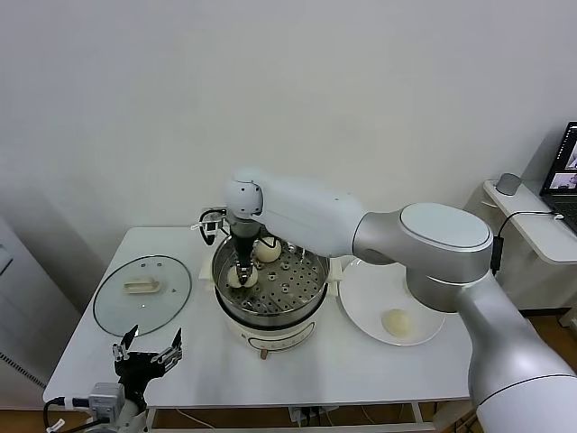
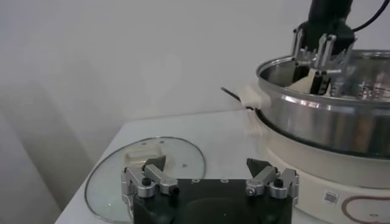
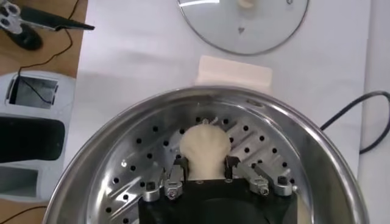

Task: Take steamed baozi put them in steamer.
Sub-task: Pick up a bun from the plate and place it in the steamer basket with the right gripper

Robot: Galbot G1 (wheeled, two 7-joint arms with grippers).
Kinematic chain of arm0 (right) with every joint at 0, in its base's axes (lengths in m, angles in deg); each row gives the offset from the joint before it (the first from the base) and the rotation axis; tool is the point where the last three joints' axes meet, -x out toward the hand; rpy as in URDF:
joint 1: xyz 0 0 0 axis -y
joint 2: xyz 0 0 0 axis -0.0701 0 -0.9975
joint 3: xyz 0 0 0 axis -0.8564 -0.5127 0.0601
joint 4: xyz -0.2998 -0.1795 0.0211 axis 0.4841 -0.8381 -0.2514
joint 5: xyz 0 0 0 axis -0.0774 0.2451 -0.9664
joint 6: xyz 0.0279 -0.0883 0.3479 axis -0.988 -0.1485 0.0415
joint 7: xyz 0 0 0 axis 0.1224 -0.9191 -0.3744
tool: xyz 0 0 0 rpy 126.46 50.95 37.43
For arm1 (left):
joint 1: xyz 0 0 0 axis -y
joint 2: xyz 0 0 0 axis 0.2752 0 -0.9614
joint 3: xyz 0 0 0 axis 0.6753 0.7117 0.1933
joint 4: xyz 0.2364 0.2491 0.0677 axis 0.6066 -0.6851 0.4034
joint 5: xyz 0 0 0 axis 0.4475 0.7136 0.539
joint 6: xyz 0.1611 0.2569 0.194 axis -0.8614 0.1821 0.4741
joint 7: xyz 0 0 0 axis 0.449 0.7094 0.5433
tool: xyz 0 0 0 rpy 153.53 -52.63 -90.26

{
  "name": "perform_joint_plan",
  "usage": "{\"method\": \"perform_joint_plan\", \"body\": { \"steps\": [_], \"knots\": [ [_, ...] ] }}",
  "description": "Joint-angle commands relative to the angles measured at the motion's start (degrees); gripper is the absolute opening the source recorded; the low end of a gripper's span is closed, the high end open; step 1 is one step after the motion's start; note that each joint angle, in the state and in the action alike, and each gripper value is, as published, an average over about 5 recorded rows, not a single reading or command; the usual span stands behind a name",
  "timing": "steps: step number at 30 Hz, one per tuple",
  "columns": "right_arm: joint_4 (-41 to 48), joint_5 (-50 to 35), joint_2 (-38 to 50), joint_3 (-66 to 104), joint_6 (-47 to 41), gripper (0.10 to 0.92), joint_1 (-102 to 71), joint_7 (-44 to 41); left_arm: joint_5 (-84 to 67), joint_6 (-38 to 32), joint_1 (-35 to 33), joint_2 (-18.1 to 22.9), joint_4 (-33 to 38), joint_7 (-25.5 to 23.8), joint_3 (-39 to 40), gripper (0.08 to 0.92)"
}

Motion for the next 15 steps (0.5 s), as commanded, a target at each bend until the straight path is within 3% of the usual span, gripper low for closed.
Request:
{"method": "perform_joint_plan", "body": {
  "steps": [1,9,15],
  "knots": [
    [0.4,1.3,-0.8,0.7,-0.1,0.552,-0.9,1.0,0.0,-0.1,-0.1,1.4,0.0,0.1,0.1,0.823],
    [-2.5,0.3,2.4,2.0,-0.2,0.778,1.2,0.8,0.1,-0.1,0.0,1.5,0.0,0.1,0.3,0.823],
    [-9.3,-0.7,11.6,2.3,0.5,0.822,6.5,-1.3,0.2,0.0,-0.1,1.6,0.3,0.0,0.2,0.823]
  ]
}}
